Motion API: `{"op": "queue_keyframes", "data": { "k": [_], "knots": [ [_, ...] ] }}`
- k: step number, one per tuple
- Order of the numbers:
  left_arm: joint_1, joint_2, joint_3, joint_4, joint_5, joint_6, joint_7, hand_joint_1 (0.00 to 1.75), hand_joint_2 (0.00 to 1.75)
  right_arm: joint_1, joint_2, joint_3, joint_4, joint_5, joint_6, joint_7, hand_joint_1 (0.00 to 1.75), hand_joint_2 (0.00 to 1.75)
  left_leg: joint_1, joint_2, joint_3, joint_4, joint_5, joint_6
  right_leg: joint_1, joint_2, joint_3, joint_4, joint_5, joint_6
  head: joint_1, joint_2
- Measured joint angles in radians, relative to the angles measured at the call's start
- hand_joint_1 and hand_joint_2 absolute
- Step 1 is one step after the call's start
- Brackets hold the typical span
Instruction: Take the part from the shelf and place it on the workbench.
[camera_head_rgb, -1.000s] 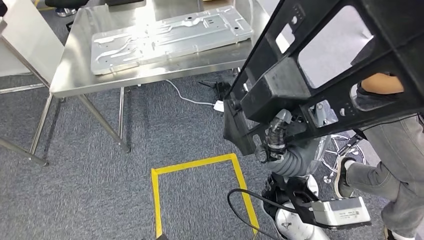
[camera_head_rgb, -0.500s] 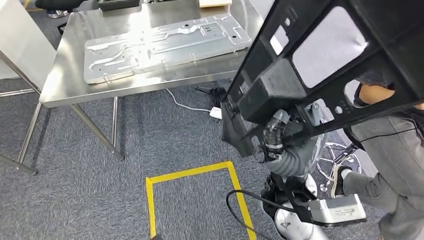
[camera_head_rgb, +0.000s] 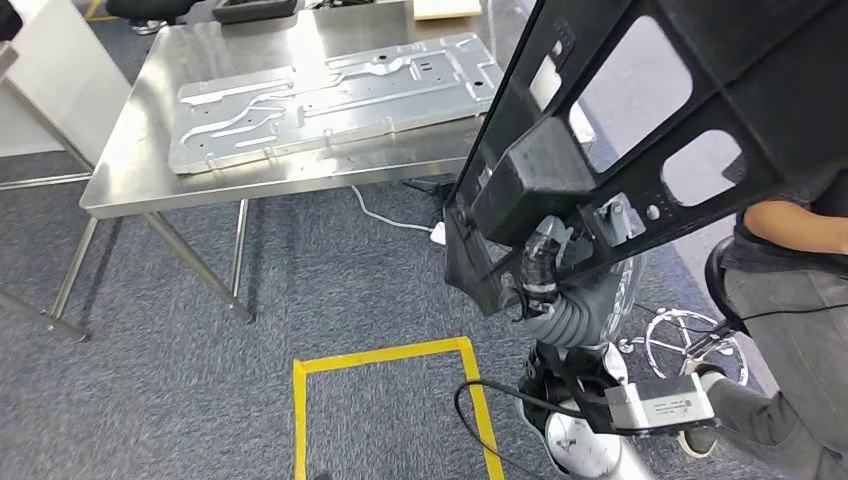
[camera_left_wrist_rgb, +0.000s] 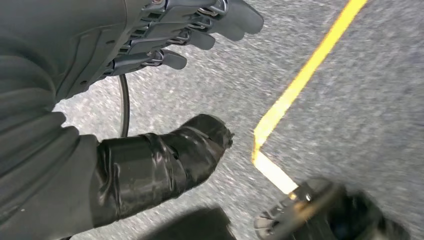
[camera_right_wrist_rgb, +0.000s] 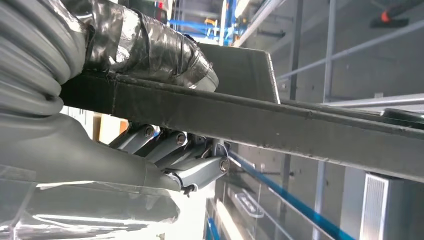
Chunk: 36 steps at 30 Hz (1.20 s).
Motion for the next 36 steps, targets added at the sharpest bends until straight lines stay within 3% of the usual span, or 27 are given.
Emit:
{"op": "queue_keyframes", "data": {
  "k": [2, 4, 6, 7, 8, 10, 13, 14, 16, 18, 19, 20, 22, 24, 27, 29, 31, 33, 34, 35, 36],
  "knots": [
    [0.001, -0.001, 0.000, 0.000, 0.000, 0.000, 0.001, 0.00, 1.75, 0.000, 0.000, 0.000, 0.005, -0.002, 0.004, 0.001, 1.75, 1.75, -0.001, 0.007, -0.079, 0.101, -0.028, 0.000, 0.008, -0.015, 0.015, -0.001, -0.014, -0.007, 0.000, 0.000],
    [0.004, -0.002, 0.000, 0.000, 0.001, 0.000, 0.002, 0.00, 1.75, 0.000, 0.000, 0.000, 0.012, -0.005, 0.010, 0.002, 1.75, 1.75, -0.006, 0.009, -0.108, 0.098, -0.009, 0.010, 0.015, -0.026, 0.035, -0.001, -0.032, -0.009, 0.000, 0.000],
    [0.007, -0.002, 0.000, 0.000, 0.002, 0.001, 0.003, 0.00, 1.75, -0.002, 0.000, 0.000, 0.015, -0.013, 0.020, 0.002, 1.75, 1.75, -0.019, 0.016, -0.077, -0.016, 0.071, 0.031, 0.021, -0.033, 0.057, -0.003, -0.049, -0.008, 0.000, 0.000],
    [0.008, -0.001, 0.000, 0.000, 0.002, 0.002, 0.003, 0.00, 1.75, -0.003, 0.000, 0.000, 0.017, -0.017, 0.025, 0.001, 1.75, 1.75, -0.028, 0.021, -0.057, -0.069, 0.098, 0.042, 0.023, -0.036, 0.068, -0.005, -0.057, -0.006, 0.001, 0.000],
    [0.007, 0.001, 0.001, 0.001, 0.002, 0.003, 0.003, 0.00, 1.75, -0.004, 0.000, 0.001, 0.018, -0.021, 0.030, 0.000, 1.75, 1.75, -0.038, 0.026, -0.041, -0.110, 0.104, 0.053, 0.023, -0.038, 0.075, -0.009, -0.063, -0.002, 0.001, 0.000],
    [0.008, 0.003, 0.001, 0.002, 0.004, 0.004, 0.003, 0.00, 1.75, -0.005, 0.001, 0.001, 0.023, -0.024, 0.038, -0.001, 1.75, 1.75, -0.047, 0.027, -0.023, -0.140, 0.088, 0.065, 0.024, -0.041, 0.092, -0.014, -0.062, 0.009, 0.001, 0.000],
    [0.014, 0.001, 0.001, 0.002, 0.008, 0.004, 0.002, 0.00, 1.75, -0.010, 0.003, 0.002, 0.028, -0.026, 0.049, -0.002, 1.75, 1.75, -0.041, 0.018, 0.028, -0.179, 0.099, 0.076, 0.024, -0.033, 0.102, 0.011, -0.059, 0.022, 0.002, 0.000],
    [0.014, -0.001, 0.001, 0.002, 0.009, 0.004, 0.002, 0.00, 1.75, -0.013, 0.003, 0.002, 0.029, -0.027, 0.051, -0.002, 1.75, 1.75, -0.038, 0.017, 0.045, -0.186, 0.098, 0.079, 0.024, -0.025, 0.087, 0.044, -0.071, 0.025, 0.003, 0.000],
    [0.009, -0.002, 0.001, 0.002, 0.009, 0.005, 0.003, 0.00, 1.75, -0.013, 0.003, 0.002, 0.031, -0.029, 0.053, -0.003, 1.75, 1.75, -0.036, 0.014, 0.062, -0.190, 0.088, 0.083, 0.022, -0.009, 0.015, 0.152, -0.116, 0.031, 0.006, 0.000],
    [0.009, -0.003, 0.001, 0.002, 0.010, 0.004, 0.002, 0.00, 1.75, -0.011, 0.002, 0.002, 0.036, -0.032, 0.055, -0.003, 1.75, 1.75, -0.036, 0.007, 0.079, -0.189, 0.071, 0.082, 0.020, -0.004, -0.060, 0.227, -0.156, 0.038, 0.007, 0.000],
    [0.011, -0.004, 0.001, 0.002, 0.010, 0.004, 0.002, 0.00, 1.75, -0.010, 0.002, 0.002, 0.039, -0.034, 0.059, -0.002, 1.75, 1.75, -0.035, 0.003, 0.090, -0.188, 0.061, 0.079, 0.017, -0.003, -0.078, 0.222, -0.152, 0.041, 0.007, 0.000],
    [0.013, -0.005, 0.001, 0.002, 0.010, 0.004, 0.002, 0.00, 1.75, -0.010, 0.002, 0.002, 0.042, -0.035, 0.063, -0.002, 1.75, 1.75, -0.034, 0.000, 0.103, -0.186, 0.050, 0.076, 0.014, -0.003, -0.081, 0.186, -0.124, 0.044, 0.007, 0.000],
    [0.015, -0.005, 0.001, 0.002, 0.011, 0.005, 0.002, 0.00, 1.75, -0.010, 0.002, 0.002, 0.047, -0.036, 0.071, -0.002, 1.75, 1.75, -0.034, -0.005, 0.125, -0.179, 0.024, 0.067, 0.007, -0.001, -0.070, 0.073, -0.022, 0.046, 0.007, 0.000],
    [0.014, -0.005, 0.001, 0.002, 0.011, 0.005, 0.002, 0.00, 1.75, -0.009, 0.002, 0.004, 0.052, -0.036, 0.074, -0.002, 1.75, 1.75, -0.034, -0.010, 0.131, -0.172, 0.003, 0.053, 0.010, 0.001, -0.061, 0.009, 0.039, 0.032, 0.007, 0.000],
    [0.013, -0.006, 0.001, 0.002, 0.012, 0.006, 0.002, 0.00, 1.75, -0.011, 0.004, 0.005, 0.055, -0.036, 0.081, -0.001, 1.75, 1.75, -0.031, -0.009, 0.133, -0.155, -0.004, 0.034, 0.015, 0.003, -0.046, -0.002, 0.037, 0.004, 0.007, 0.000],
    [0.011, -0.007, 0.001, 0.002, 0.012, 0.007, 0.002, 0.00, 1.75, -0.016, 0.006, 0.005, 0.055, -0.036, 0.087, -0.002, 1.75, 1.75, -0.028, 0.000, 0.098, -0.083, -0.001, 0.023, 0.013, 0.000, -0.022, -0.008, 0.025, -0.009, 0.004, 0.000],
    [0.011, -0.009, 0.001, 0.002, 0.012, 0.007, 0.002, 0.00, 1.75, -0.019, 0.008, 0.008, 0.058, -0.036, 0.097, -0.002, 1.75, 1.75, -0.023, 0.007, 0.015, 0.037, -0.022, 0.013, 0.013, -0.002, 0.000, -0.012, 0.008, -0.017, 0.002, 0.000],
    [0.014, -0.009, 0.002, 0.002, 0.012, 0.006, 0.002, 0.00, 1.75, -0.020, 0.008, 0.013, 0.063, -0.037, 0.108, -0.002, 1.75, 1.75, -0.019, 0.009, -0.061, 0.109, -0.062, 0.008, 0.014, -0.001, 0.022, -0.012, -0.011, -0.018, 0.002, 0.000],
    [0.015, -0.010, 0.002, 0.002, 0.012, 0.006, 0.003, 0.00, 1.75, -0.021, 0.008, 0.016, 0.066, -0.038, 0.111, -0.001, 1.75, 1.75, -0.018, 0.009, -0.082, 0.105, -0.064, 0.008, 0.014, 0.000, 0.036, -0.012, -0.022, -0.017, 0.002, 0.000],
    [0.016, -0.010, 0.002, 0.002, 0.012, 0.006, 0.003, 0.00, 1.75, -0.021, 0.008, 0.018, 0.068, -0.038, 0.114, -0.001, 1.75, 1.75, -0.018, 0.010, -0.088, 0.073, -0.046, 0.010, 0.014, 0.001, 0.052, -0.012, -0.034, -0.016, 0.002, 0.000],
    [0.016, -0.010, 0.002, 0.002, 0.012, 0.006, 0.003, 0.00, 1.75, -0.021, 0.008, 0.019, 0.070, -0.039, 0.117, -0.001, 1.75, 1.75, -0.018, 0.011, -0.081, 0.018, -0.005, 0.013, 0.014, 0.001, 0.068, -0.013, -0.045, -0.014, 0.002, 0.000]
  ]
}}
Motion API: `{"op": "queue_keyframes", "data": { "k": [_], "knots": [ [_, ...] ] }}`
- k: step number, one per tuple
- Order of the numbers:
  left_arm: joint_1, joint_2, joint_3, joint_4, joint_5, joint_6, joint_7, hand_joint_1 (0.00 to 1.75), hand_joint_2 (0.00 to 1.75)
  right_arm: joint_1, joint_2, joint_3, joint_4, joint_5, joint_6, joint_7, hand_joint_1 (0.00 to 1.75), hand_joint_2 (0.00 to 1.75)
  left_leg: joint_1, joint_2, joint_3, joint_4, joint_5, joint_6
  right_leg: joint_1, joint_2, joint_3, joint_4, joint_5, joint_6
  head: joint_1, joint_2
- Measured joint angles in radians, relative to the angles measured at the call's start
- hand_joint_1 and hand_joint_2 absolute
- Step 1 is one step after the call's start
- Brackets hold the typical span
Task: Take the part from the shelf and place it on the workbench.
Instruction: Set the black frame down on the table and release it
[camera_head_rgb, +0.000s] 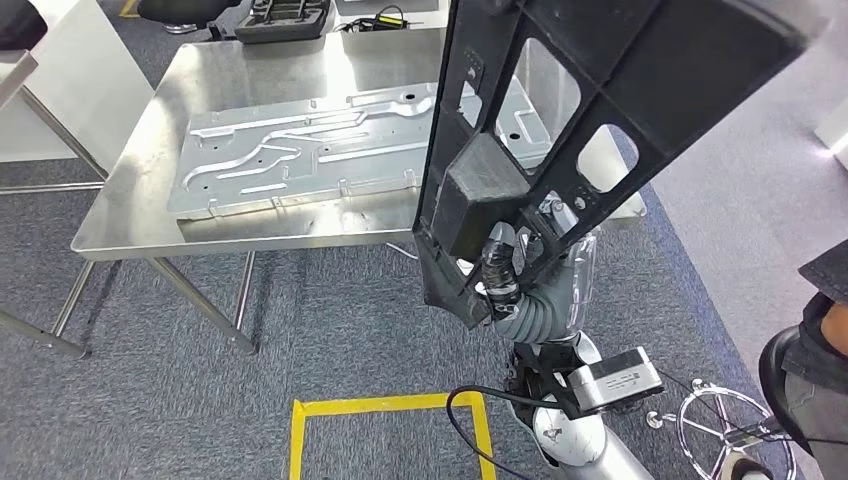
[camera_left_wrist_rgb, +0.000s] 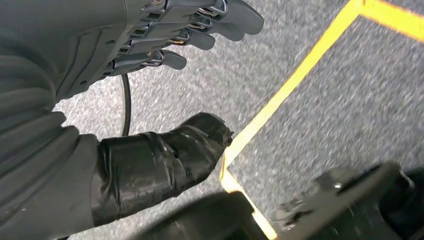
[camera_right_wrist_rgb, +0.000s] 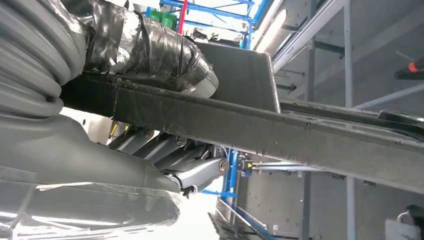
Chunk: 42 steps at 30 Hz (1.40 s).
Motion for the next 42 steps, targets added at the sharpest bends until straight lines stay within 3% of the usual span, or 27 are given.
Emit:
{"op": "queue_keyframes", "data": {
  "k": [1, 2, 3, 4, 7, 8, 10, 12, 13, 14, 15, 18, 19, 20, 23, 25, 26, 28, 29, 32, 34, 38, 40, 42],
  "knots": [
    [0.001, 0.000, 0.000, 0.000, 0.000, 0.000, 0.000, 0.00, 1.75, -0.002, 0.000, 0.001, 0.002, 0.000, 0.004, 0.001, 1.75, 1.75, -0.002, 0.002, 0.011, -0.064, 0.058, 0.005, 0.000, 0.000, 0.014, -0.001, -0.011, 0.003, 0.000, 0.000],
    [0.001, 0.001, 0.000, 0.000, 0.001, 0.000, 0.000, 0.00, 1.75, -0.003, 0.000, 0.002, 0.004, -0.001, 0.010, 0.002, 1.75, 1.75, -0.005, 0.005, 0.021, -0.113, 0.098, 0.010, 0.001, 0.001, 0.025, -0.002, -0.022, 0.008, 0.000, 0.000],
    [0.001, 0.001, 0.001, 0.000, 0.001, 0.000, 0.000, 0.00, 1.75, -0.005, 0.000, 0.004, 0.007, -0.002, 0.017, 0.003, 1.75, 1.75, -0.008, 0.006, 0.030, -0.145, 0.125, 0.015, 0.002, 0.002, 0.032, -0.005, -0.032, 0.014, 0.000, 0.000],
    [0.002, 0.001, 0.002, 0.000, 0.002, 0.000, 0.000, 0.00, 1.75, -0.007, 0.000, 0.007, 0.010, -0.002, 0.023, 0.005, 1.75, 1.75, -0.012, 0.005, 0.036, -0.160, 0.135, 0.021, 0.002, 0.004, 0.040, -0.003, -0.036, 0.021, -0.001, 0.000],
    [0.003, 0.001, 0.006, 0.001, 0.003, 0.001, 0.000, 0.00, 1.75, -0.011, 0.000, 0.012, 0.018, -0.003, 0.039, 0.009, 1.75, 1.75, -0.011, 0.000, 0.070, -0.178, 0.124, 0.037, 0.003, 0.005, 0.052, 0.021, -0.031, 0.035, 0.000, 0.000],
    [0.002, 0.001, 0.007, 0.001, 0.003, 0.001, 0.000, 0.00, 1.75, -0.013, 0.000, 0.013, 0.020, -0.003, 0.041, 0.010, 1.75, 1.75, -0.011, -0.001, 0.084, -0.181, 0.121, 0.043, 0.002, 0.005, 0.040, 0.048, -0.033, 0.037, 0.001, 0.000],
    [0.000, 0.000, 0.008, 0.001, 0.003, 0.001, 0.000, 0.00, 1.75, -0.015, -0.001, 0.017, 0.023, -0.005, 0.044, 0.010, 1.75, 1.75, -0.012, -0.002, 0.104, -0.185, 0.109, 0.052, 0.001, 0.005, -0.021, 0.143, -0.059, 0.039, 0.002, 0.000],
    [0.001, 0.000, 0.011, 0.001, 0.003, 0.001, 0.000, 0.00, 1.75, -0.015, -0.002, 0.019, 0.028, -0.007, 0.044, 0.010, 1.75, 1.75, -0.016, -0.005, 0.123, -0.184, 0.090, 0.057, 0.002, 0.005, -0.103, 0.231, -0.108, 0.041, 0.002, 0.000],
    [0.002, 0.000, 0.012, 0.001, 0.003, 0.001, 0.000, 0.00, 1.75, -0.014, -0.002, 0.020, 0.031, -0.008, 0.044, 0.011, 1.75, 1.75, -0.018, -0.006, 0.135, -0.183, 0.078, 0.057, 0.002, 0.005, -0.133, 0.242, -0.125, 0.041, 0.002, 0.000],
    [0.003, 0.000, 0.013, 0.001, 0.004, 0.001, 0.000, 0.00, 1.75, -0.014, -0.003, 0.021, 0.034, -0.008, 0.044, 0.011, 1.75, 1.75, -0.020, -0.008, 0.149, -0.180, 0.065, 0.057, 0.003, 0.005, -0.149, 0.225, -0.125, 0.040, 0.002, 0.000],
    [0.003, 0.000, 0.013, 0.001, 0.004, 0.001, 0.000, 0.00, 1.75, -0.014, -0.004, 0.022, 0.037, -0.008, 0.045, 0.012, 1.75, 1.75, -0.021, -0.010, 0.165, -0.177, 0.050, 0.057, 0.003, 0.005, -0.153, 0.183, -0.097, 0.038, 0.002, 0.000],
    [0.004, -0.002, 0.014, 0.001, 0.008, 0.002, -0.002, 0.00, 1.75, -0.015, -0.006, 0.026, 0.043, -0.006, 0.049, 0.017, 1.75, 1.75, -0.024, -0.016, 0.202, -0.168, 0.009, 0.048, 0.012, 0.005, -0.139, 0.048, 0.066, 0.026, 0.000, 0.000],
    [0.003, -0.002, 0.015, 0.001, 0.010, 0.003, -0.003, 0.00, 1.75, -0.015, -0.007, 0.027, 0.044, -0.004, 0.054, 0.022, 1.75, 1.75, -0.023, -0.017, 0.207, -0.165, 0.001, 0.043, 0.016, 0.005, -0.136, 0.033, 0.094, 0.020, -0.001, 0.000],
    [0.001, -0.002, 0.016, 0.001, 0.014, 0.006, -0.004, 0.00, 1.75, -0.017, -0.008, 0.028, 0.045, -0.005, 0.063, 0.030, 1.75, 1.75, -0.022, -0.018, 0.210, -0.161, -0.001, 0.036, 0.021, 0.006, -0.135, 0.030, 0.091, 0.014, -0.002, 0.000],
    [0.000, -0.001, 0.025, 0.001, 0.029, 0.018, -0.005, 0.00, 1.75, -0.030, -0.009, 0.031, 0.048, -0.027, 0.109, 0.075, 1.75, 1.75, -0.017, -0.012, 0.182, -0.108, 0.008, 0.019, 0.017, 0.007, -0.110, 0.012, 0.091, -0.003, -0.002, 0.000],
    [0.000, -0.001, 0.031, 0.001, 0.034, 0.023, -0.006, 0.00, 1.75, -0.043, -0.011, 0.032, 0.055, -0.023, 0.126, 0.098, 1.75, 1.75, -0.011, -0.007, 0.118, -0.012, -0.006, 0.006, 0.012, 0.005, -0.095, 0.000, 0.087, -0.009, -0.004, 0.000],
    [0.000, 0.000, 0.034, 0.001, 0.035, 0.026, -0.006, 0.00, 1.75, -0.048, -0.013, 0.033, 0.058, -0.006, 0.124, 0.105, 1.75, 1.75, -0.006, -0.006, 0.079, 0.036, -0.027, -0.001, 0.010, 0.005, -0.090, -0.002, 0.082, -0.011, -0.005, 0.000],
    [0.002, 0.001, 0.038, 0.001, 0.033, 0.030, -0.009, 0.00, 1.75, -0.054, -0.021, 0.033, 0.061, 0.039, 0.112, 0.117, 1.75, 1.75, 0.003, -0.003, 0.022, 0.082, -0.056, -0.011, 0.007, 0.006, -0.080, -0.001, 0.071, -0.010, -0.005, 0.000],
    [0.003, 0.002, 0.039, 0.001, 0.032, 0.032, -0.011, 0.00, 1.75, -0.054, -0.027, 0.033, 0.060, 0.054, 0.108, 0.125, 1.75, 1.75, 0.007, -0.002, 0.014, 0.066, -0.045, -0.014, 0.005, 0.006, -0.072, -0.001, 0.064, -0.007, -0.005, 0.000],
    [0.005, 0.007, 0.040, 0.001, 0.030, 0.035, -0.019, 0.00, 1.75, -0.056, -0.056, 0.021, 0.054, 0.048, 0.115, 0.150, 1.75, 1.75, 0.014, 0.004, 0.051, -0.098, 0.077, -0.024, -0.003, 0.008, -0.046, 0.001, 0.042, 0.009, -0.005, 0.000],
    [0.005, 0.008, 0.041, 0.001, 0.030, 0.033, -0.026, 0.00, 1.75, -0.058, -0.079, 0.005, 0.053, 0.037, 0.128, 0.167, 1.75, 1.75, 0.009, 0.006, 0.069, -0.158, 0.106, -0.016, -0.002, 0.009, -0.042, 0.003, 0.031, 0.023, -0.006, 0.000],
    [0.007, 0.013, 0.042, 0.001, 0.031, 0.032, -0.034, 0.00, 1.75, -0.076, -0.136, -0.023, 0.067, 0.089, 0.145, 0.231, 1.75, 1.75, 0.005, 0.005, 0.074, -0.163, 0.109, 0.019, -0.002, 0.007, -0.045, 0.017, 0.008, 0.045, -0.006, 0.000],
    [0.005, 0.015, 0.042, 0.001, 0.030, 0.032, -0.036, 0.00, 1.75, -0.093, -0.160, -0.034, 0.084, 0.113, 0.155, 0.256, 1.75, 1.75, 0.003, 0.005, 0.077, -0.166, 0.109, 0.031, -0.001, 0.005, -0.090, 0.105, -0.038, 0.047, -0.005, 0.000],
    [0.004, 0.017, 0.042, 0.001, 0.030, 0.033, -0.038, 0.00, 1.75, -0.102, -0.179, -0.040, 0.103, 0.132, 0.161, 0.271, 1.75, 1.75, -0.003, 0.005, 0.078, -0.166, 0.104, 0.039, 0.002, 0.005, -0.164, 0.237, -0.086, 0.046, -0.004, 0.000]
  ]
}}
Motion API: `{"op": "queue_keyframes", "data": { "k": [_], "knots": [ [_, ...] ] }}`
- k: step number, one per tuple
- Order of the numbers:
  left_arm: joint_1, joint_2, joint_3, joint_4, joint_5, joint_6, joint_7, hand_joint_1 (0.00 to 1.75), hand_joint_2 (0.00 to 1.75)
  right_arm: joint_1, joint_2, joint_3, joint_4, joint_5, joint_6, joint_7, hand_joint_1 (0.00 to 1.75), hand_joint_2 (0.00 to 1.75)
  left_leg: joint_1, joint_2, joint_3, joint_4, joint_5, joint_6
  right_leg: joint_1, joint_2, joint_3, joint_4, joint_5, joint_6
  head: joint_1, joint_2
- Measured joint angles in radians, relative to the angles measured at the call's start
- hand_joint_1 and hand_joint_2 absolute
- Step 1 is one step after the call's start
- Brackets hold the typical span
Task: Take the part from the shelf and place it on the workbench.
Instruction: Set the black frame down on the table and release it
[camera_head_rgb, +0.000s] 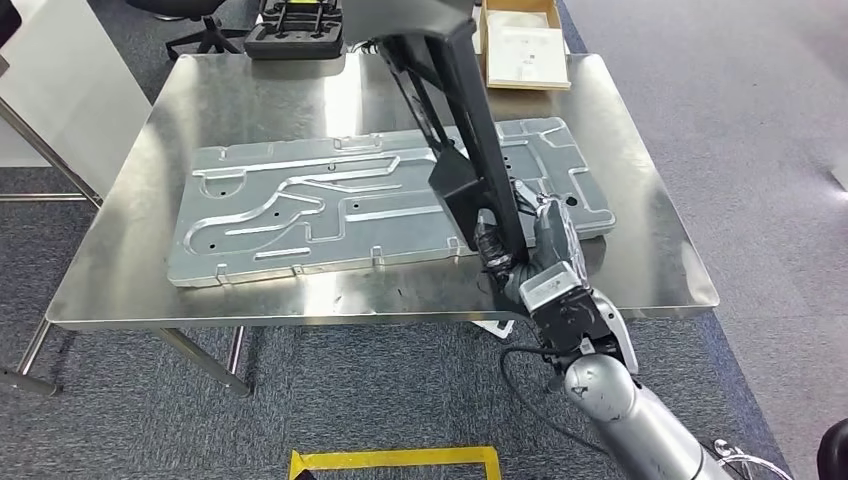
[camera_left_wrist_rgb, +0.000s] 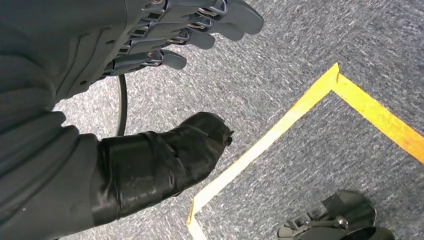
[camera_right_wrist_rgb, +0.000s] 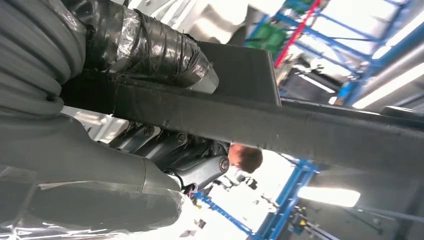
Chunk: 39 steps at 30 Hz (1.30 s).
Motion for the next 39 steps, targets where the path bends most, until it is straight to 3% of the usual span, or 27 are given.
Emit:
{"op": "queue_keyframes", "data": {
  "k": [1, 2, 3, 5, 6, 8, 11, 13, 15, 17, 18, 21, 23, 26, 28, 30, 31, 32, 33, 35, 36, 37, 39],
  "knots": [
    [0.000, 0.000, 0.000, 0.000, -0.001, 0.001, 0.000, 0.00, 1.75, -0.002, -0.008, -0.001, 0.008, 0.018, 0.002, 0.009, 1.75, 1.75, -0.003, -0.001, 0.002, 0.000, -0.002, 0.003, 0.002, 0.000, -0.027, 0.040, -0.003, -0.002, 0.000, 0.000],
    [0.001, 0.001, 0.000, 0.000, -0.002, 0.002, -0.001, 0.00, 1.75, -0.005, -0.017, -0.002, 0.017, 0.043, 0.005, 0.023, 1.75, 1.75, -0.007, -0.001, 0.005, 0.000, -0.005, 0.006, 0.003, 0.000, -0.037, 0.044, 0.014, -0.005, 0.000, 0.000],
    [0.001, 0.001, 0.000, 0.000, -0.002, 0.003, -0.002, 0.00, 1.75, -0.012, -0.026, -0.002, 0.029, 0.074, 0.012, 0.039, 1.75, 1.75, -0.010, -0.003, 0.010, 0.000, -0.008, 0.008, 0.006, 0.000, -0.028, 0.007, 0.050, -0.011, 0.000, 0.000],
    [0.000, 0.002, 0.000, 0.000, 0.003, -0.002, -0.009, 0.00, 1.75, -0.035, -0.045, -0.002, 0.057, 0.132, 0.042, 0.074, 1.75, 1.75, -0.016, -0.005, 0.021, 0.001, -0.015, 0.008, 0.013, 0.000, 0.022, -0.121, 0.129, -0.026, 0.000, 0.000],
    [-0.001, 0.003, 0.002, 0.000, 0.010, -0.007, -0.015, 0.00, 1.75, -0.051, -0.055, -0.002, 0.076, 0.159, 0.066, 0.089, 1.75, 1.75, -0.018, -0.006, 0.023, 0.002, -0.017, 0.006, 0.017, 0.000, 0.046, -0.177, 0.150, -0.033, -0.001, 0.000],
    [-0.004, 0.006, 0.006, 0.000, 0.025, -0.019, -0.029, 0.00, 1.75, -0.086, -0.075, -0.001, 0.122, 0.221, 0.120, 0.117, 1.75, 1.75, -0.020, -0.006, 0.021, 0.002, -0.018, 0.000, 0.023, 0.000, 0.065, -0.220, 0.152, -0.039, -0.001, 0.000],
    [-0.004, 0.014, 0.013, 0.000, 0.033, -0.028, -0.038, 0.00, 1.75, -0.124, -0.101, 0.002, 0.194, 0.299, 0.164, 0.145, 1.75, 1.75, -0.018, -0.006, 0.014, 0.011, -0.026, -0.014, 0.017, -0.003, 0.076, -0.242, 0.157, -0.045, 0.000, 0.000],
    [-0.003, 0.019, 0.017, 0.000, 0.035, -0.030, -0.040, 0.00, 1.75, -0.139, -0.111, 0.004, 0.227, 0.311, 0.170, 0.149, 1.75, 1.75, -0.014, -0.005, -0.020, 0.080, -0.064, -0.028, 0.011, -0.007, 0.084, -0.252, 0.162, -0.052, -0.002, 0.000],
    [-0.003, 0.020, 0.021, 0.000, 0.036, -0.032, -0.040, 0.00, 1.75, -0.150, -0.114, 0.007, 0.257, 0.315, 0.170, 0.149, 1.75, 1.75, -0.005, -0.004, -0.084, 0.201, -0.111, -0.042, 0.010, -0.008, 0.086, -0.253, 0.161, -0.056, -0.004, 0.000],
    [-0.003, 0.022, 0.024, 0.000, 0.037, -0.032, -0.040, 0.00, 1.75, -0.154, -0.116, 0.011, 0.282, 0.317, 0.171, 0.149, 1.75, 1.75, 0.003, -0.002, -0.120, 0.254, -0.110, -0.051, 0.008, -0.008, 0.088, -0.252, 0.157, -0.054, -0.005, 0.000],
    [-0.002, 0.024, 0.024, 0.000, 0.037, -0.033, -0.040, 0.00, 1.75, -0.155, -0.117, 0.013, 0.291, 0.319, 0.171, 0.149, 1.75, 1.75, 0.005, -0.001, -0.112, 0.227, -0.084, -0.053, 0.006, -0.008, 0.090, -0.250, 0.154, -0.052, -0.005, 0.000],
    [-0.003, 0.027, 0.027, 0.000, 0.039, -0.033, -0.042, 0.00, 1.75, -0.166, -0.123, 0.021, 0.311, 0.366, 0.181, 0.162, 1.75, 1.75, 0.007, 0.000, -0.028, 0.045, 0.003, -0.051, 0.004, -0.006, 0.095, -0.243, 0.141, -0.038, -0.005, 0.000],
    [-0.004, 0.028, 0.029, 0.000, 0.040, -0.034, -0.045, 0.00, 1.75, -0.182, -0.132, 0.032, 0.324, 0.431, 0.202, 0.178, 1.75, 1.75, 0.002, -0.002, -0.005, -0.004, 0.009, -0.041, 0.005, -0.005, 0.094, -0.243, 0.138, -0.027, -0.006, 0.000],
    [-0.004, 0.027, 0.030, 0.000, 0.041, -0.034, -0.046, 0.00, 1.75, -0.199, -0.150, 0.053, 0.342, 0.515, 0.238, 0.195, 1.75, 1.75, 0.003, -0.002, 0.001, -0.017, 0.012, -0.021, 0.004, -0.005, 0.093, -0.242, 0.129, -0.014, -0.006, 0.000],
    [-0.006, 0.028, 0.031, 0.000, 0.040, -0.034, -0.046, 0.00, 1.75, -0.214, -0.164, 0.068, 0.351, 0.565, 0.256, 0.202, 1.75, 1.75, 0.006, -0.003, 0.010, -0.027, 0.014, -0.008, 0.002, -0.005, 0.063, -0.175, 0.090, -0.009, -0.005, 0.000],
    [-0.008, 0.028, 0.031, 0.000, 0.038, -0.034, -0.045, 0.00, 1.75, -0.224, -0.176, 0.080, 0.359, 0.595, 0.265, 0.208, 1.75, 1.75, 0.003, -0.003, 0.014, -0.028, 0.011, 0.000, 0.002, -0.004, -0.001, -0.047, 0.039, -0.007, -0.004, 0.000],
    [-0.008, 0.028, 0.031, 0.000, 0.038, -0.034, -0.045, 0.00, 1.75, -0.227, -0.181, 0.085, 0.364, 0.607, 0.270, 0.211, 1.75, 1.75, 0.002, -0.003, 0.016, -0.028, 0.009, 0.002, 0.001, -0.004, -0.031, 0.004, 0.028, -0.005, -0.004, 0.000],
    [-0.008, 0.028, 0.031, 0.000, 0.037, -0.034, -0.044, 0.00, 1.75, -0.228, -0.185, 0.091, 0.368, 0.620, 0.278, 0.213, 1.75, 1.75, 0.001, -0.004, 0.018, -0.027, 0.007, 0.003, 0.001, -0.004, -0.047, 0.024, 0.035, -0.004, -0.004, 0.000],
    [-0.009, 0.028, 0.031, 0.000, 0.037, -0.035, -0.043, 0.00, 1.75, -0.232, -0.189, 0.097, 0.372, 0.638, 0.290, 0.215, 1.75, 1.75, 0.001, -0.004, 0.021, -0.026, 0.005, 0.003, 0.000, -0.004, -0.045, 0.006, 0.060, -0.004, -0.004, 0.000],
    [-0.010, 0.027, 0.031, 0.000, 0.034, -0.034, -0.041, 0.00, 1.75, -0.247, -0.195, 0.110, 0.379, 0.685, 0.324, 0.218, 1.75, 1.75, 0.001, -0.005, 0.026, -0.021, -0.002, -0.002, -0.003, -0.004, 0.002, -0.114, 0.134, -0.005, -0.004, 0.000],
    [-0.012, 0.027, 0.031, 0.000, 0.033, -0.034, -0.041, 0.00, 1.75, -0.258, -0.198, 0.117, 0.382, 0.710, 0.342, 0.219, 1.75, 1.75, -0.001, -0.006, 0.025, -0.016, -0.006, -0.006, -0.002, -0.004, 0.029, -0.174, 0.157, -0.007, -0.004, 0.000],
    [-0.014, 0.027, 0.031, 0.000, 0.032, -0.033, -0.040, 0.00, 1.75, -0.270, -0.201, 0.125, 0.386, 0.739, 0.362, 0.218, 1.75, 1.75, -0.002, -0.006, 0.023, -0.013, -0.008, -0.011, 0.000, -0.004, 0.046, -0.213, 0.169, -0.009, -0.005, 0.000],
    [-0.017, 0.027, 0.031, 0.000, 0.032, -0.032, -0.040, 0.00, 1.75, -0.292, -0.207, 0.143, 0.393, 0.800, 0.400, 0.217, 1.75, 1.75, -0.005, -0.006, 0.020, -0.012, -0.008, -0.020, 0.006, -0.003, 0.056, -0.235, 0.168, -0.015, -0.005, 0.000]
  ]
}}
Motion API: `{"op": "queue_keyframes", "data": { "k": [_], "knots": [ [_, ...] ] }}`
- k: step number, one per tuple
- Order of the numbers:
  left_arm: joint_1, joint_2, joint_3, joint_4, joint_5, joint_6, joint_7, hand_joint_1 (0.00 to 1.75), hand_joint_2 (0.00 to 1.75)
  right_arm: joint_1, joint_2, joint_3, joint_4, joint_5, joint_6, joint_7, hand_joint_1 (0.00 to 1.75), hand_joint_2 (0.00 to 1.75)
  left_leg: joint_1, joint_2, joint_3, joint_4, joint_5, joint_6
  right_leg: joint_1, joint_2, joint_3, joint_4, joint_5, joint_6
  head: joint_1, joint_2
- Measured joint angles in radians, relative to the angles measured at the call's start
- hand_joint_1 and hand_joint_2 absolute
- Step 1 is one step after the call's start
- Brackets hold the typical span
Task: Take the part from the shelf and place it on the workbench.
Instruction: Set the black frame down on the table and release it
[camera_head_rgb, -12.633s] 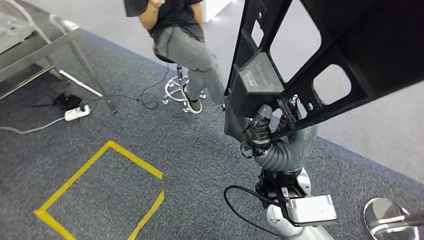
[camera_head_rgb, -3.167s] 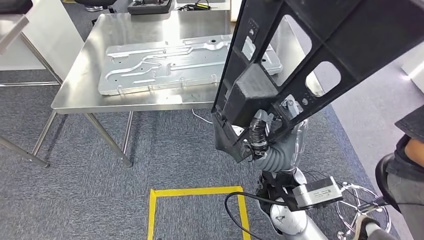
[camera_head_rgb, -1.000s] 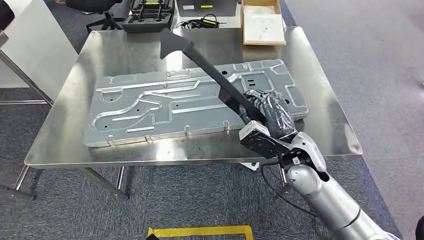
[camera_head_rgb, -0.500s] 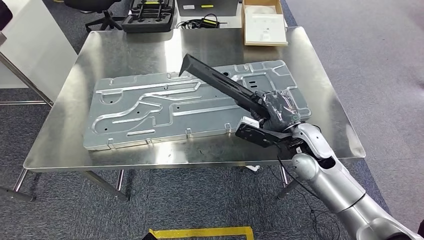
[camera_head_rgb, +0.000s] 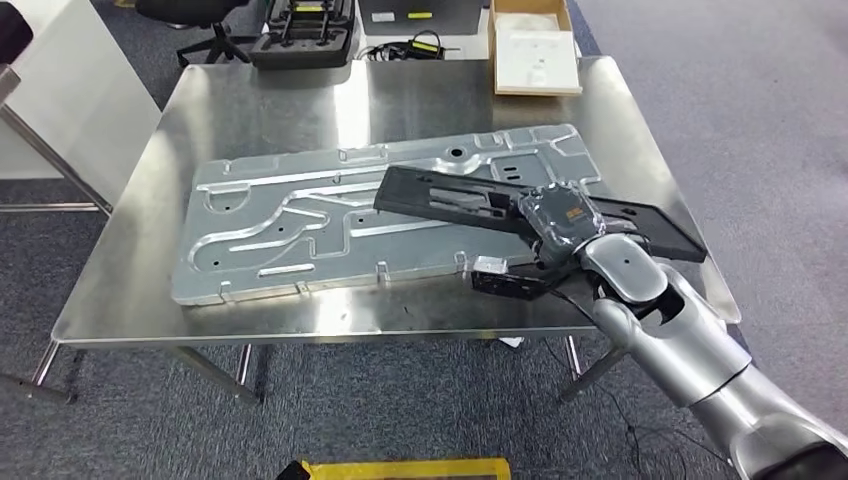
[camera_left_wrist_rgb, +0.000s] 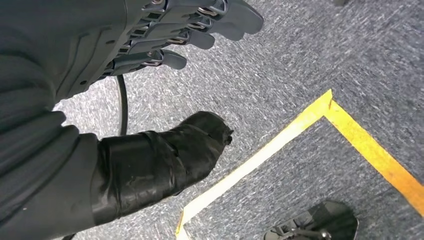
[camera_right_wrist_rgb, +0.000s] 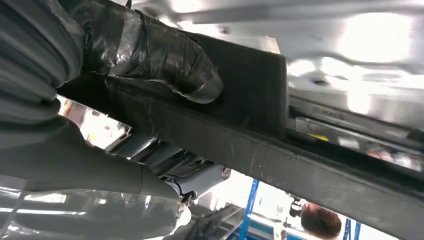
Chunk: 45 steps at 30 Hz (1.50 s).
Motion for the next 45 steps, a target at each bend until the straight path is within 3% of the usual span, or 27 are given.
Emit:
{"op": "queue_keyframes", "data": {
  "k": [3, 6, 8, 9, 10, 11, 13, 14, 18, 20, 22, 23, 24, 25, 26, 28, 29, 32, 34, 39, 41, 43, 44, 45],
  "knots": [
    [-0.001, 0.000, 0.000, 0.000, 0.005, 0.000, -0.005, 0.00, 1.75, -0.028, -0.006, 0.034, 0.013, 0.097, 0.046, -0.007, 1.75, 1.75, 0.001, 0.001, -0.008, 0.020, -0.017, -0.016, -0.006, -0.001, 0.004, -0.007, 0.005, -0.016, -0.002, 0.000],
    [-0.003, -0.003, 0.000, 0.000, 0.009, 0.005, -0.015, 0.00, 1.75, -0.070, -0.006, 0.086, 0.036, 0.191, 0.077, -0.024, 1.75, 1.75, 0.005, 0.004, -0.085, 0.182, -0.094, -0.030, -0.006, -0.003, 0.006, -0.010, 0.007, -0.028, -0.006, 0.000],
    [-0.003, -0.004, 0.000, 0.000, 0.010, 0.007, -0.020, 0.00, 1.75, -0.089, -0.004, 0.124, 0.056, 0.244, 0.087, -0.039, 1.75, 1.75, 0.006, 0.004, -0.131, 0.270, -0.115, -0.032, -0.004, -0.002, 0.007, -0.010, 0.006, -0.030, -0.006, 0.000],
    [-0.003, -0.005, 0.000, 0.000, 0.010, 0.008, -0.023, 0.00, 1.75, -0.097, -0.001, 0.141, 0.068, 0.267, 0.088, -0.048, 1.75, 1.75, 0.006, 0.004, -0.130, 0.262, -0.099, -0.031, -0.004, -0.002, 0.008, -0.010, 0.005, -0.031, -0.006, 0.000],
    [-0.003, -0.005, 0.000, 0.000, 0.010, 0.009, -0.026, 0.00, 1.75, -0.104, 0.002, 0.155, 0.080, 0.287, 0.088, -0.055, 1.75, 1.75, 0.006, 0.004, -0.111, 0.217, -0.068, -0.028, -0.003, -0.002, 0.009, -0.009, 0.005, -0.031, -0.006, 0.000],
    [-0.004, -0.005, 0.000, 0.000, 0.010, 0.009, -0.028, 0.00, 1.75, -0.112, 0.005, 0.166, 0.091, 0.301, 0.087, -0.060, 1.75, 1.75, 0.006, 0.004, -0.079, 0.146, -0.032, -0.023, -0.003, -0.001, 0.011, -0.010, 0.004, -0.030, -0.006, 0.000],
    [-0.008, -0.005, 0.001, 0.000, 0.011, 0.010, -0.031, 0.00, 1.75, -0.126, 0.008, 0.183, 0.111, 0.314, 0.085, -0.066, 1.75, 1.75, 0.001, 0.004, -0.021, 0.026, 0.009, -0.012, 0.000, -0.001, 0.011, -0.010, 0.002, -0.025, -0.005, 0.000],
    [-0.008, -0.005, 0.001, 0.000, 0.011, 0.010, -0.033, 0.00, 1.75, -0.130, 0.009, 0.190, 0.120, 0.319, 0.084, -0.069, 1.75, 1.75, -0.001, 0.004, -0.008, -0.002, 0.014, -0.008, 0.001, -0.001, 0.011, -0.010, 0.002, -0.021, -0.005, 0.000],
    [-0.009, -0.008, 0.001, 0.000, 0.012, 0.014, -0.047, 0.00, 1.75, -0.137, 0.011, 0.222, 0.155, 0.366, 0.041, -0.096, 1.75, 1.75, 0.001, 0.005, 0.004, -0.027, 0.022, 0.009, 0.001, -0.002, 0.008, -0.006, -0.006, -0.002, -0.003, 0.000],
    [-0.014, -0.010, 0.001, 0.000, 0.009, 0.017, -0.052, 0.00, 1.75, -0.138, 0.011, 0.239, 0.179, 0.404, -0.010, -0.116, 1.75, 1.75, 0.005, 0.006, 0.012, -0.040, 0.028, 0.020, 0.000, -0.001, -0.027, 0.072, -0.052, 0.005, 0.000, 0.000],
    [-0.017, -0.010, 0.001, 0.000, 0.006, 0.020, -0.053, 0.00, 1.75, -0.136, 0.011, 0.259, 0.206, 0.440, -0.059, -0.133, 1.75, 1.75, 0.005, 0.005, 0.013, -0.041, 0.028, 0.025, -0.002, -0.001, -0.087, 0.197, -0.103, 0.011, 0.001, 0.000],
    [-0.017, -0.011, 0.002, 0.000, 0.004, 0.021, -0.053, 0.00, 1.75, -0.132, 0.011, 0.268, 0.219, 0.454, -0.078, -0.139, 1.75, 1.75, 0.005, 0.005, 0.013, -0.040, 0.027, 0.025, -0.004, -0.001, -0.108, 0.236, -0.109, 0.015, 0.001, 0.000],
    [-0.017, -0.011, 0.002, 0.000, 0.002, 0.022, -0.053, 0.00, 1.75, -0.129, 0.011, 0.276, 0.231, 0.465, -0.093, -0.144, 1.75, 1.75, 0.006, 0.004, 0.013, -0.038, 0.026, 0.025, -0.008, -0.001, -0.112, 0.237, -0.096, 0.018, 0.001, 0.000],
    [-0.017, -0.013, 0.001, 0.000, -0.001, 0.022, -0.053, 0.00, 1.75, -0.126, 0.011, 0.282, 0.242, 0.472, -0.105, -0.148, 1.75, 1.75, 0.007, 0.003, 0.013, -0.035, 0.024, 0.022, -0.012, -0.002, -0.097, 0.200, -0.067, 0.021, 0.001, 0.000],
    [-0.018, -0.014, 0.001, 0.000, -0.004, 0.024, -0.052, 0.00, 1.75, -0.124, 0.011, 0.287, 0.251, 0.476, -0.114, -0.150, 1.75, 1.75, 0.008, 0.003, 0.013, -0.029, 0.020, 0.018, -0.017, -0.002, -0.067, 0.136, -0.032, 0.024, 0.001, 0.000],
    [-0.020, -0.015, 0.001, 0.000, -0.009, 0.031, -0.051, 0.00, 1.75, -0.124, 0.012, 0.294, 0.263, 0.481, -0.124, -0.153, 1.75, 1.75, 0.006, 0.002, 0.009, -0.015, 0.011, 0.006, -0.018, 0.000, -0.013, 0.027, 0.005, 0.023, 0.001, 0.000],
    [-0.021, -0.015, 0.001, 0.000, -0.011, 0.035, -0.050, 0.00, 1.75, -0.122, 0.012, 0.297, 0.267, 0.484, -0.126, -0.156, 1.75, 1.75, 0.005, 0.002, 0.008, -0.011, 0.008, 0.001, -0.017, 0.001, 0.000, 0.003, 0.007, 0.020, 0.000, 0.000],
    [-0.023, -0.015, 0.001, 0.000, -0.012, 0.043, -0.049, 0.00, 1.75, -0.118, 0.012, 0.302, 0.272, 0.491, -0.127, -0.162, 1.75, 1.75, 0.006, 0.003, 0.008, -0.008, 0.006, -0.015, -0.012, 0.003, 0.005, -0.005, 0.006, 0.000, -0.001, 0.000],
    [-0.023, -0.015, 0.001, 0.000, -0.013, 0.044, -0.049, 0.00, 1.75, -0.119, 0.012, 0.303, 0.273, 0.492, -0.128, -0.163, 1.75, 1.75, 0.009, 0.005, 0.000, 0.014, -0.014, -0.023, -0.014, 0.001, 0.010, -0.010, 0.009, -0.012, -0.003, 0.000],
    [-0.024, -0.015, 0.001, 0.000, -0.013, 0.045, -0.049, 0.00, 1.75, -0.120, 0.012, 0.303, 0.274, 0.492, -0.127, -0.164, 1.75, 1.75, 0.010, 0.006, -0.018, 0.057, -0.044, -0.028, -0.015, -0.001, 0.012, -0.012, 0.010, -0.020, -0.006, 0.000],
    [-0.023, -0.015, 0.001, 0.000, -0.013, 0.045, -0.049, 0.00, 1.75, -0.116, 0.012, 0.306, 0.277, 0.492, -0.126, -0.165, 0.87, 0.87, 0.011, 0.006, -0.056, 0.141, -0.077, -0.029, -0.013, -0.003, 0.012, -0.012, 0.010, -0.023, -0.006, 0.000],
    [-0.022, -0.016, 0.001, 0.000, -0.017, 0.052, -0.045, 0.00, 0.87, -0.108, 0.012, 0.311, 0.285, 0.494, -0.123, -0.170, 0.00, 0.00, 0.012, 0.006, -0.057, 0.159, -0.066, -0.026, -0.009, -0.003, 0.011, -0.010, 0.011, -0.024, -0.006, 0.000],
    [-0.022, -0.016, 0.001, 0.000, -0.019, 0.056, -0.042, 0.00, 0.44, -0.104, 0.012, 0.313, 0.288, 0.495, -0.121, -0.172, 0.00, 0.00, 0.011, 0.006, -0.036, 0.123, -0.049, -0.023, -0.007, -0.003, 0.010, -0.010, 0.011, -0.024, -0.006, 0.000],
    [-0.023, -0.015, 0.001, 0.000, -0.021, 0.060, -0.037, 0.00, 0.00, -0.102, 0.011, 0.314, 0.290, 0.496, -0.119, -0.173, 0.00, 0.00, 0.009, 0.006, 0.002, 0.051, -0.024, -0.018, -0.006, -0.001, 0.009, -0.009, 0.012, -0.021, -0.005, 0.000]
  ]
}}
